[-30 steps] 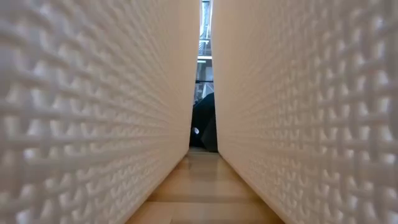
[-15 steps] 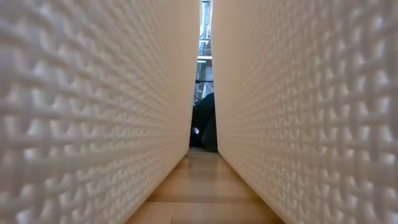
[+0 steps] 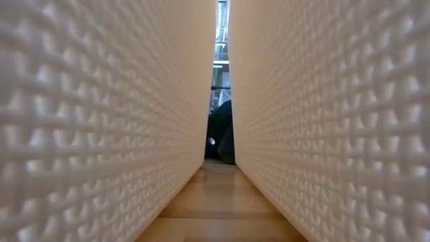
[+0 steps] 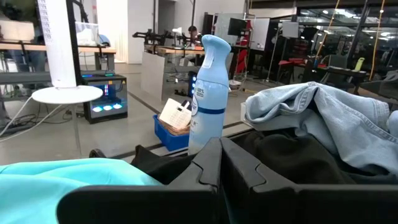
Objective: Sort clothes
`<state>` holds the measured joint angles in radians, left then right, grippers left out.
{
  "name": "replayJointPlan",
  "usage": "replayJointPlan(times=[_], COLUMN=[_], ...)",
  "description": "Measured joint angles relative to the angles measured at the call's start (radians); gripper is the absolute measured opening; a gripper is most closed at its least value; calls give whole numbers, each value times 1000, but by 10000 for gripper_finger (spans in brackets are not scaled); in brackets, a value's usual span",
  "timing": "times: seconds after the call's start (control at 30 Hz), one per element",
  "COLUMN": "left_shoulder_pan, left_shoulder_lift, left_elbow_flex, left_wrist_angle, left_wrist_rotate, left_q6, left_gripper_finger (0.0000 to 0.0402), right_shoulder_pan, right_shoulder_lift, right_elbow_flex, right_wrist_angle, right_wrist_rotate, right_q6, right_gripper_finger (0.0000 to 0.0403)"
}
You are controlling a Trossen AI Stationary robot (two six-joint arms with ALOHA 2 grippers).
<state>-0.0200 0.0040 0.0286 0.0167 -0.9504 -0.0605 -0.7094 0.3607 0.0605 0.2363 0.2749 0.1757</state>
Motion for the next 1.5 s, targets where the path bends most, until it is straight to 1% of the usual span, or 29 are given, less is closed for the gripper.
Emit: replayJointPlan(times=[0.13,0.2,0.3,0.4,0.47,0.53,0.6,0.67,0.7,0.87,1.03,1.17,1.23,1.27,1.37,1.5], left_shoulder_pan=[0,0,0,0,0,0,0,0,0,0,0,0,0,0,0,0], left_shoulder_lift=[0,0,0,0,1,0,2,0,-1,0,1,1,1,1,1,1], left_elbow_flex=[0,0,0,0,2,8,17,27,28,29,29,29,30,30,30,31], left_wrist_angle=[0,0,2,60,161,243,326,435,471,528,498,503,515,519,519,519], left_wrist_rotate=[0,0,0,9,37,42,60,61,60,57,90,121,140,147,150,151], left_q6=[0,0,18,50,-21,-142,-267,-345,-370,-534,-587,-604,-599,-592,-580,-580], left_gripper_finger=[0,0,0,0,0,0,0,0,0,0,0,0,0,0,0,0], right_shoulder_pan=[0,3,0,5,10,15,17,16,16,16,16,16,15,15,15,16], right_shoulder_lift=[0,0,-1,-2,-2,-1,9,24,34,147,313,446,505,531,607,671], right_elbow_flex=[0,0,0,27,57,87,133,195,227,405,556,668,732,763,849,933], right_wrist_angle=[7,10,65,117,164,230,295,293,278,137,-50,-223,-275,-306,-392,-412], right_wrist_rotate=[-1,-5,-12,-41,-100,-165,-185,-201,-202,-223,-319,-433,-505,-525,-553,-580], right_q6=[15,86,219,377,405,408,412,412,412,410,373,373,354,344,282,212], right_gripper_finger=[45,45,45,45,45,45,45,45,45,45,45,45,45,45,45,45])
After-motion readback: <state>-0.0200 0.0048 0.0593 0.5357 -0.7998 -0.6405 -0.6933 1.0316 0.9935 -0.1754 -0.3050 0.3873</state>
